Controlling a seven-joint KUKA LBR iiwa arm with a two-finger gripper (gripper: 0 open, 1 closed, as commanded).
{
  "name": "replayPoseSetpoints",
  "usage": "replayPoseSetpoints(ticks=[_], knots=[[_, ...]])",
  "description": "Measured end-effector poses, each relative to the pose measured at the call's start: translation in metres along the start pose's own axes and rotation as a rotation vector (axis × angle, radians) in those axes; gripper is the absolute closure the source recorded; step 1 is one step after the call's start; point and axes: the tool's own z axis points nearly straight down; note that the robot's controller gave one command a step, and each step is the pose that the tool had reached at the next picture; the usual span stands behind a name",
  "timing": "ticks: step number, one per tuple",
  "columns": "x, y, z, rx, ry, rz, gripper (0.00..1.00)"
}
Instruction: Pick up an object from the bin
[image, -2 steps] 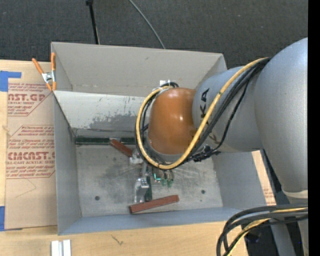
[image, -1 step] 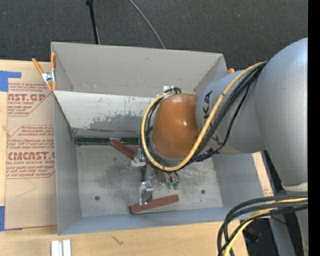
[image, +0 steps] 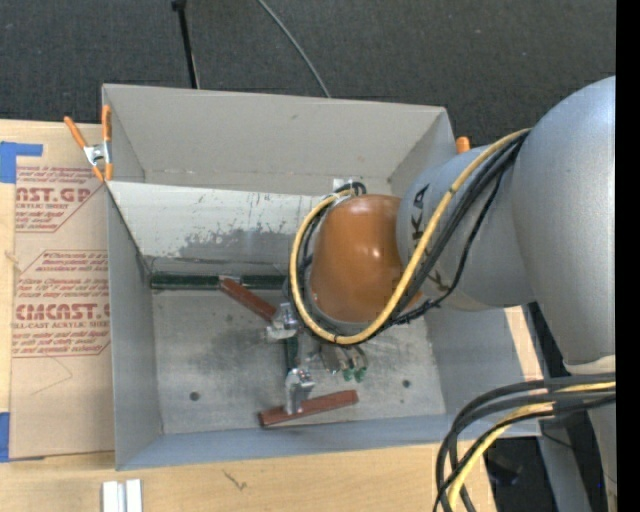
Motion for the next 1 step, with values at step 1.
replayPoseSetpoints(ticks=[1], knots=[[-0.0007, -0.0234, -0.0173, 0.003, 0.011, -0.098, 0.0]])
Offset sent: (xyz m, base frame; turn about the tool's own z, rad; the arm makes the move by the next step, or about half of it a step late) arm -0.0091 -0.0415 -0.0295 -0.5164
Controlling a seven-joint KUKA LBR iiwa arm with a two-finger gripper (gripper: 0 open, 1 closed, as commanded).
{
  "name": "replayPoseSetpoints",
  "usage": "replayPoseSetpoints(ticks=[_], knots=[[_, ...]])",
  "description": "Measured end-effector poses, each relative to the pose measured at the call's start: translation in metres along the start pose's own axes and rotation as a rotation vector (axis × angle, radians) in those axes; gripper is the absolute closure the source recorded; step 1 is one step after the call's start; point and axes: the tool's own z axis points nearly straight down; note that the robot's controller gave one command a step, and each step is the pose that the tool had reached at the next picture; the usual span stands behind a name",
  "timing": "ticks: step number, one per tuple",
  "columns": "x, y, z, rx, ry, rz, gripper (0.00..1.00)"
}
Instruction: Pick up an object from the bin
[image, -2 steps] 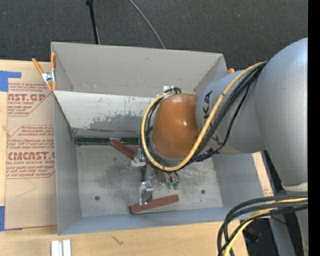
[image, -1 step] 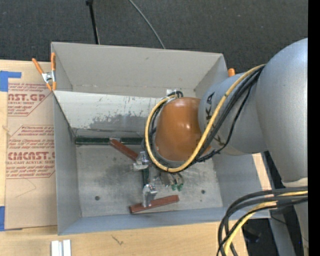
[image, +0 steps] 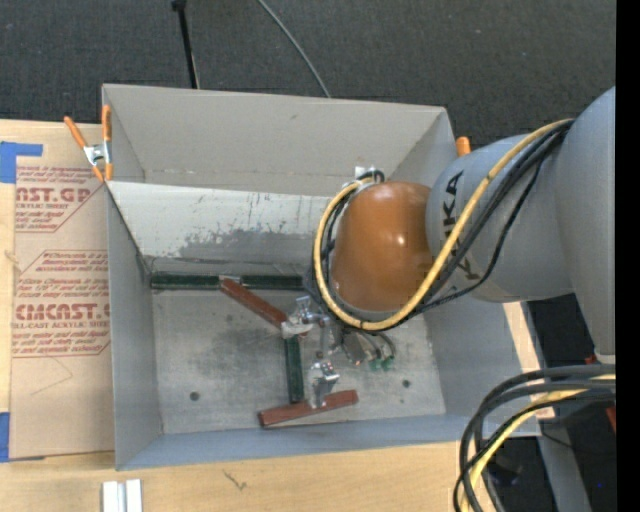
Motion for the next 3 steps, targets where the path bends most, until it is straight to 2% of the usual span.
replayPoseSetpoints(ticks=[1, 2, 3], knots=[[0.004, -0.003, 0.0, -0.001, -0.01, 0.026, 0.0], [0.003, -0.019, 0.017, -0.001, -0.005, -0.263, 0.0], [0.003, -0.01, 0.032, 0.002, -0.018, -0.372, 0.0]])
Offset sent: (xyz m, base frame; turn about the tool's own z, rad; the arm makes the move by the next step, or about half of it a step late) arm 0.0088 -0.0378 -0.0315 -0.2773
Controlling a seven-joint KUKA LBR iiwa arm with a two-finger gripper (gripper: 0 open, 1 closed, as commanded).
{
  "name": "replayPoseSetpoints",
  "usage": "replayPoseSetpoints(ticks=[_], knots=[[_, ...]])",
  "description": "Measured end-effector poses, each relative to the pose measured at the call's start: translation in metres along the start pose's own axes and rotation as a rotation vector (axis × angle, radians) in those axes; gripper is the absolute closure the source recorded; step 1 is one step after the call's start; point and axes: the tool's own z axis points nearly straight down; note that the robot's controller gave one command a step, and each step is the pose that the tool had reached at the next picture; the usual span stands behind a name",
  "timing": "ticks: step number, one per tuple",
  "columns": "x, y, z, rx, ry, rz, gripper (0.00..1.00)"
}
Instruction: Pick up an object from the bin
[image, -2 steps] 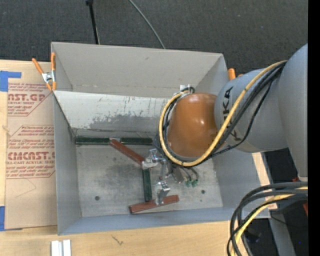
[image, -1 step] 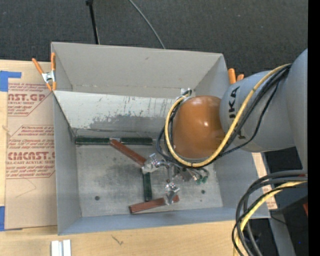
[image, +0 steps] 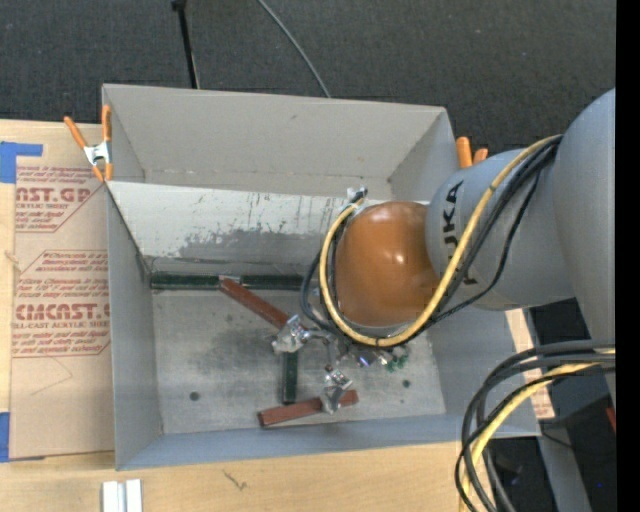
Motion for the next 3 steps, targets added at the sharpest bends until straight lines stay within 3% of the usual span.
replayPoseSetpoints(ticks=[1, 2, 3], knots=[[-0.017, -0.034, 0.017, -0.002, -0.005, -0.37, 1.0], [-0.017, -0.034, 0.017, -0.002, -0.005, -0.37, 1.0], [-0.024, -0.039, -0.124, -0.005, 0.006, -0.365, 1.0]])
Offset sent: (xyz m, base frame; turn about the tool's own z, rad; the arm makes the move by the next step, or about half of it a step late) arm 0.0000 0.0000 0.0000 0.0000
